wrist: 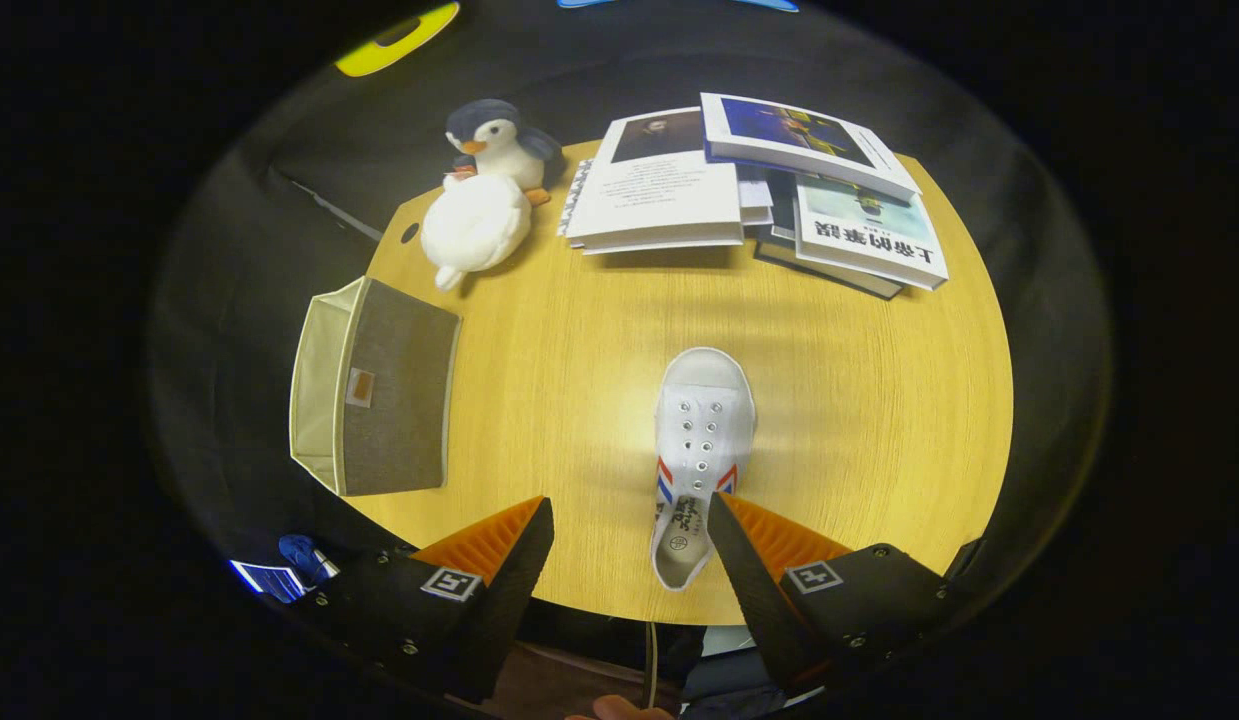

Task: Open the storage box then place both shoes into the box .Put the left shoe in first, then the right shoe, with the right side of both shoes facing outward in a uniform manner.

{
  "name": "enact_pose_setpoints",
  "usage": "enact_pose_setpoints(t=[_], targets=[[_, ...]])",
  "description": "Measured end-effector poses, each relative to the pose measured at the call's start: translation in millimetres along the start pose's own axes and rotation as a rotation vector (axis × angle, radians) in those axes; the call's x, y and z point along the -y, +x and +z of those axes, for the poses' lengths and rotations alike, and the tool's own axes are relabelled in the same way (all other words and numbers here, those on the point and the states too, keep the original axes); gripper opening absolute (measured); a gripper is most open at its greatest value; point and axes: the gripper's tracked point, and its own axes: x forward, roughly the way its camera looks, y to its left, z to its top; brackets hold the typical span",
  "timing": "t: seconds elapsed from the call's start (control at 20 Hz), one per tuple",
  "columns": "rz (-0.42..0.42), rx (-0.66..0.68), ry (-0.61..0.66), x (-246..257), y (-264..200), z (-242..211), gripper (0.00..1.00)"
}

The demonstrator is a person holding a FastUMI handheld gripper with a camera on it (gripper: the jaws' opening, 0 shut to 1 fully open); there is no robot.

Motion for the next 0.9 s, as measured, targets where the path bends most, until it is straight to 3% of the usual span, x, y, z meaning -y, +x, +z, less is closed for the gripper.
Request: enact_pose_setpoints(t=[0.9], targets=[[-0.09, -0.131, 0.029, 70.6, 68.2, -48.7, 0.95]])
